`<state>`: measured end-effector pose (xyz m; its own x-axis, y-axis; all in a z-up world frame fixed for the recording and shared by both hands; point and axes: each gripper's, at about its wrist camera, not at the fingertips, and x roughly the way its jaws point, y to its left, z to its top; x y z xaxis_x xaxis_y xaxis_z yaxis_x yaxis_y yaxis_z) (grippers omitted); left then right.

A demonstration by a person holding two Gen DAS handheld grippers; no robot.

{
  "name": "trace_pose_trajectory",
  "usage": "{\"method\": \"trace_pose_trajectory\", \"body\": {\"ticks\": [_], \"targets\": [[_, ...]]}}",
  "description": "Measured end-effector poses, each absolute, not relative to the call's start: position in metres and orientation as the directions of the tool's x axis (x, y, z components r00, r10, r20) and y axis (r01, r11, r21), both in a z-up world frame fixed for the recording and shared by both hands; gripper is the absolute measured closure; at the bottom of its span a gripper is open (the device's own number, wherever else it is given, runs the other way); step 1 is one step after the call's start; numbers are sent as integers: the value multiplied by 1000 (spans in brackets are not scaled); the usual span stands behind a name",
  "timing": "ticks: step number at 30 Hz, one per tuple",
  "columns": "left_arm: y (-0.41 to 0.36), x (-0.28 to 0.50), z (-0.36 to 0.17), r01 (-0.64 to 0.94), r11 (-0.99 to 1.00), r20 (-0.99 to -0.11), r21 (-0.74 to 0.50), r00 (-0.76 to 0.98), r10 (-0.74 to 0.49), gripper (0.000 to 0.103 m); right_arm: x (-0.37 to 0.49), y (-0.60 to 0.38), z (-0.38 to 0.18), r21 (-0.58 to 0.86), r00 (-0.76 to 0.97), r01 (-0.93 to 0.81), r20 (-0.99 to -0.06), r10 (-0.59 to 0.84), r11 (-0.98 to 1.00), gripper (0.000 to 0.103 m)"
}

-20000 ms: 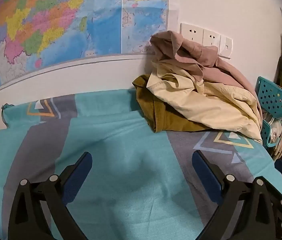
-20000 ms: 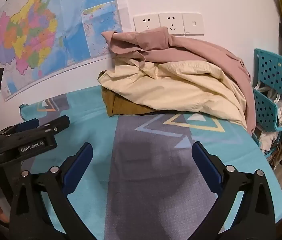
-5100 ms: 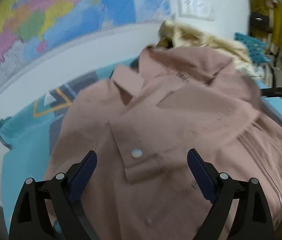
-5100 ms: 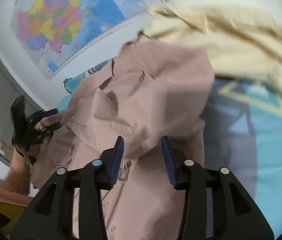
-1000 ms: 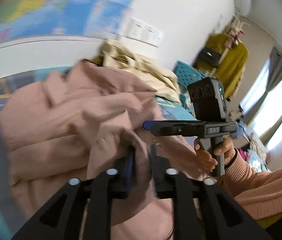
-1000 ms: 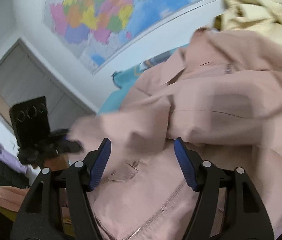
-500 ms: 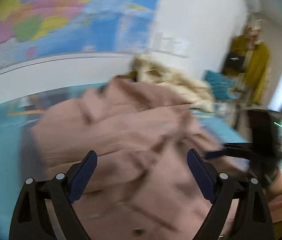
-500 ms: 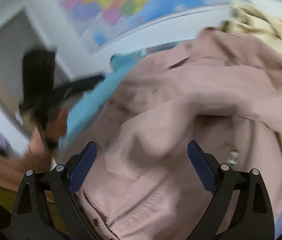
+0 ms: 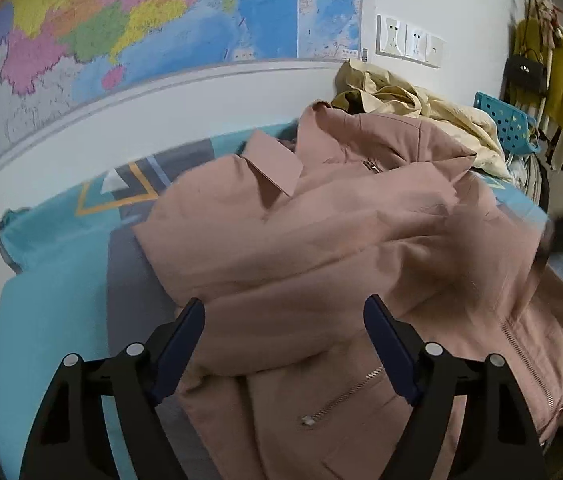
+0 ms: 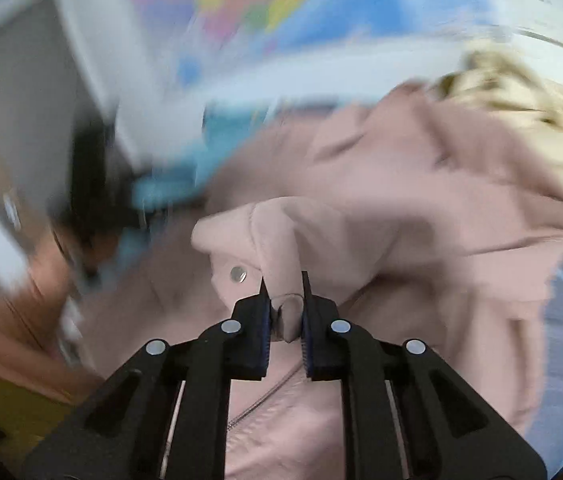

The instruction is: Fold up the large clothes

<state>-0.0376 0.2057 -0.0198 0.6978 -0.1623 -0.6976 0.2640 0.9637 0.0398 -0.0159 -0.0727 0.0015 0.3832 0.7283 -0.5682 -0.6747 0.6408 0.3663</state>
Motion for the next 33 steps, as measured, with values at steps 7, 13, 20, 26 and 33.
{"method": "trace_pose_trajectory", "body": {"ticks": [7, 13, 20, 26, 33], "targets": [[191, -36, -30, 375, 915, -703, 150, 691, -168, 26, 15, -177, -30, 608, 418, -408, -539, 732, 681, 75], [185, -29, -52, 376, 895, -737, 242, 671, -82, 38, 2, -209, -51, 606, 443, -295, -598, 668, 739, 38], [205, -28, -56, 291, 929, -743, 228, 669, -27, 79, -8, -163, -17, 492, 465, -439, -591, 659, 752, 16], [208, -30, -60, 237, 939, -745, 251, 666, 32, 87, 9, -90, -32, 260, 446, -528, -726, 524, 808, 58], [247, -20, -64, 27, 977, -750, 213, 646, 146, 88, 47, -129, 23, 412, 499, -581, -501, 707, 702, 100]]}}
